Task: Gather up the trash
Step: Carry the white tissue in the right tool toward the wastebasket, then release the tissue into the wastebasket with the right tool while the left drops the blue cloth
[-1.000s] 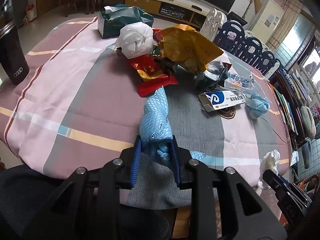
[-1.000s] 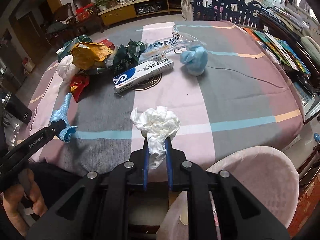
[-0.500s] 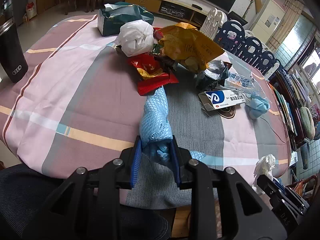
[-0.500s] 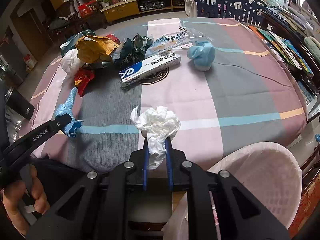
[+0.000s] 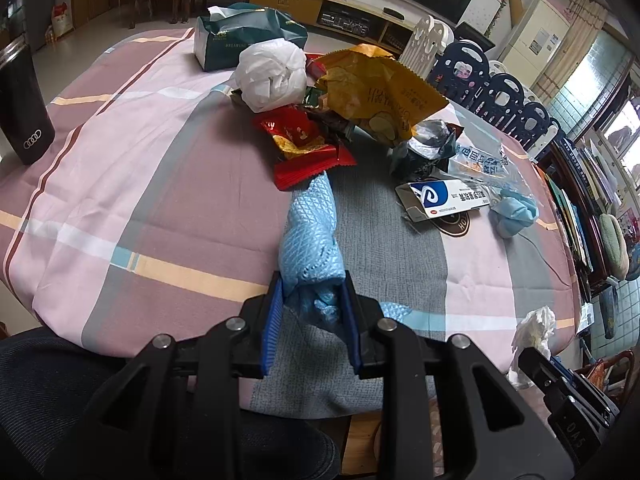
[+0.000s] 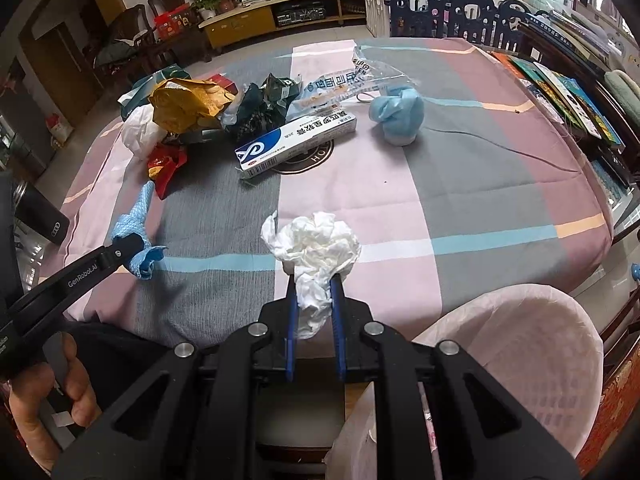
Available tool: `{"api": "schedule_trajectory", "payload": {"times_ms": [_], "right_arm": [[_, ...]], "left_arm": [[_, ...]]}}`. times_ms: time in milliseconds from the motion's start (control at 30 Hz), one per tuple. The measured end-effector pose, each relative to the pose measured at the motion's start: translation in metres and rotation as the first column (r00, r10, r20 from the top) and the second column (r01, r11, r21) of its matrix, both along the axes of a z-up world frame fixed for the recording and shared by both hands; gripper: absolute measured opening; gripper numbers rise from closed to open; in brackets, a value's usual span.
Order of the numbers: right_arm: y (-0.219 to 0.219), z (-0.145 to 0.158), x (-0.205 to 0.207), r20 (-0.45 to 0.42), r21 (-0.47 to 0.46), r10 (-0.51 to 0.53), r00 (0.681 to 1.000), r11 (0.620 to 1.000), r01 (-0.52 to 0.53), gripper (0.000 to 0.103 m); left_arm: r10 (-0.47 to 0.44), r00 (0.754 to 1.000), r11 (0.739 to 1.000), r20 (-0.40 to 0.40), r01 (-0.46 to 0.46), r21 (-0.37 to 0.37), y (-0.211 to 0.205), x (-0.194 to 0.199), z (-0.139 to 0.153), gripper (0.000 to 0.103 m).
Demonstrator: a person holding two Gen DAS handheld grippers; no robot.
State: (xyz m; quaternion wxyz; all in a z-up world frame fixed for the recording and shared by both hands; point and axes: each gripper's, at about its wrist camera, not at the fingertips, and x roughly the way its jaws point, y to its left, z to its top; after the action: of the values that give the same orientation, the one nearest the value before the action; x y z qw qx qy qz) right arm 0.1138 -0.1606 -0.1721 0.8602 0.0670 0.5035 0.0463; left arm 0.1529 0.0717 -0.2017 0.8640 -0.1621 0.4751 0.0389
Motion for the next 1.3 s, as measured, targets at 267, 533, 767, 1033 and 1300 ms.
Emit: {"api": "schedule_trajectory", "payload": {"times_ms": [267, 533, 767, 1033, 1300], "right_arm": [[0.003, -0.003, 0.0, -0.007, 0.001, 0.006, 1.0, 1.0, -0.006, 0.016], [-0.003, 0.008, -0.002, 0.02, 0.017, -0.005, 1.0, 1.0, 0.005, 0.016], [-0.047, 0.042, -0.029, 0.073, -0.014, -0.039, 0.997, 0.999, 0.04, 0.016], [-0.103, 0.011, -0.084, -0.05, -0.116, -0.088, 0.995, 0.99, 0.081, 0.016], [-0.127, -0.058, -0.104, -0.295, -0.039, -0.179, 0.939, 0.984, 0.176, 0.045]], "left_arm": [[0.0, 1.0, 1.0, 0.0, 0.0, 0.0, 0.0, 0.0, 0.0, 0.028], [0.0, 1.0, 1.0, 0.002, 0.0, -0.002, 0.0, 0.0, 0.0, 0.028], [-0.013, 1.0, 1.0, 0.013, 0.014, -0.025, -0.002, 0.0, 0.001, 0.028], [-0.022, 0.999, 0.998, 0.038, 0.025, -0.064, 0.001, -0.003, 0.003, 0.028], [-0.013, 0.999, 0.998, 0.036, 0.016, -0.057, 0.004, -0.003, 0.003, 0.028]]}}
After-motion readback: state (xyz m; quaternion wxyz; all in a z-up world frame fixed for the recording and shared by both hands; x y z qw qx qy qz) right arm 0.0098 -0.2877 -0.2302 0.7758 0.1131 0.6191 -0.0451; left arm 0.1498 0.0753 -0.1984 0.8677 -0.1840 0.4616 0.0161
